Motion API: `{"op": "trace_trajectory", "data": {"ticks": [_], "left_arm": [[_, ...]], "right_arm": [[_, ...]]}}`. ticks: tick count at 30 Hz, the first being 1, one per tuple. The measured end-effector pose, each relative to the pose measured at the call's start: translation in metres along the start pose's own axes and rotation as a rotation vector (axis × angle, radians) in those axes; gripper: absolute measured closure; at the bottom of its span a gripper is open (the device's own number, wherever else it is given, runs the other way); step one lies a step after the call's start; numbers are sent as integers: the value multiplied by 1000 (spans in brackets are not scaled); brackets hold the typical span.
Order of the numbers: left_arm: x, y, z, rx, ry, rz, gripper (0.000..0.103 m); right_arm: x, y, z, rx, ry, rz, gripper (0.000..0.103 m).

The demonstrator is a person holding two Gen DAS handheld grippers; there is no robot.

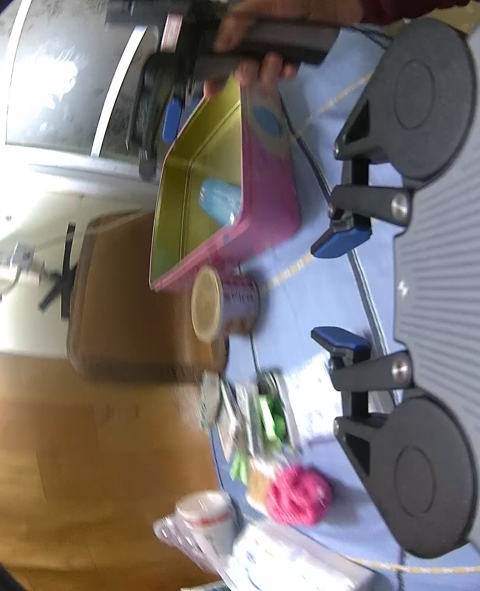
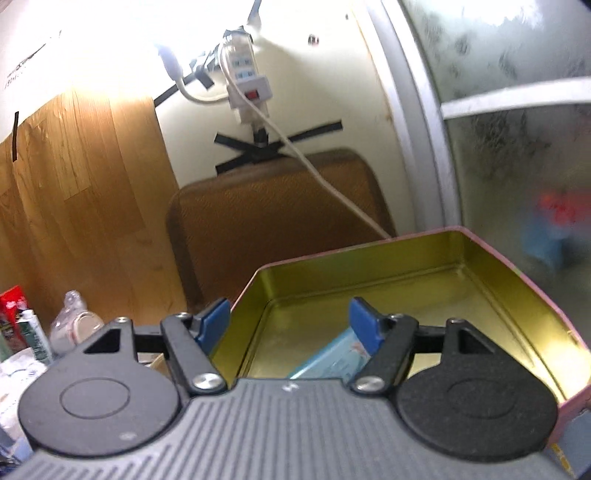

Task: Organize soft objects
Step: 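Carry the blue glasses case into the pink tin and open the grippers, then grasp the white wet-wipe packet with the left gripper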

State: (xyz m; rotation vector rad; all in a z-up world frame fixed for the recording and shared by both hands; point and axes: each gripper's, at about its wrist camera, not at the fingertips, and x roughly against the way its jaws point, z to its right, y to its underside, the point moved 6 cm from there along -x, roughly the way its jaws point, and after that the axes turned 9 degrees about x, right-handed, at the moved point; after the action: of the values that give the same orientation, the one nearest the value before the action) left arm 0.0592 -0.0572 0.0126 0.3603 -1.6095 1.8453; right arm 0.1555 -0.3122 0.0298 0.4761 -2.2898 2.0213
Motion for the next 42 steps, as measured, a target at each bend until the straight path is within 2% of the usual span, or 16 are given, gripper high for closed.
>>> {"op": "trace_trajectory", "data": {"ticks": [3,8,13,16,19,22,24,26,27,29,31,37,39,40,41,42], "left_arm": [[6,6,-30,51,-42,9,61],[13,16,-87,178,-116,-19,70],[25,16,-124,289,-102,-19,76],[31,15,-129,300,-105,-2,76],[30,14,-133,323,-94,-6,76],[27,16,-133,341,-80,-22,76],[23,17,-129,335,-70,-34,76],[20,17,-122,326,-56,-50,76],[17,17,-118,324,-46,-60,76],[10,16,-109,317,-17,-83,76],[3,13,-103,305,-19,-92,74],[-23,-12,-94,233,-80,-71,68],[-39,-17,-96,226,-104,-93,63],[-46,-16,-97,232,-96,-114,63],[-51,-14,-98,241,-89,-127,61],[-53,-13,-96,250,-82,-125,61]], "right_arm": [[6,-3,-19,-7,-59,18,31],[17,20,-87,150,-225,3,31],[4,66,-160,270,-439,-170,32],[-2,86,-194,352,-480,-240,30],[-12,99,-219,405,-472,-299,15],[-17,111,-231,431,-473,-342,15],[-19,120,-232,441,-480,-365,27],[-12,121,-229,466,-474,-360,59],[-8,119,-224,447,-478,-361,63],[1,118,-213,409,-479,-366,84],[9,122,-202,386,-474,-364,93],[16,121,-194,391,-457,-336,87],[13,119,-197,407,-460,-329,72],[11,118,-200,421,-466,-321,56],[8,118,-205,440,-464,-311,49],[3,119,-208,462,-455,-309,49]]}}
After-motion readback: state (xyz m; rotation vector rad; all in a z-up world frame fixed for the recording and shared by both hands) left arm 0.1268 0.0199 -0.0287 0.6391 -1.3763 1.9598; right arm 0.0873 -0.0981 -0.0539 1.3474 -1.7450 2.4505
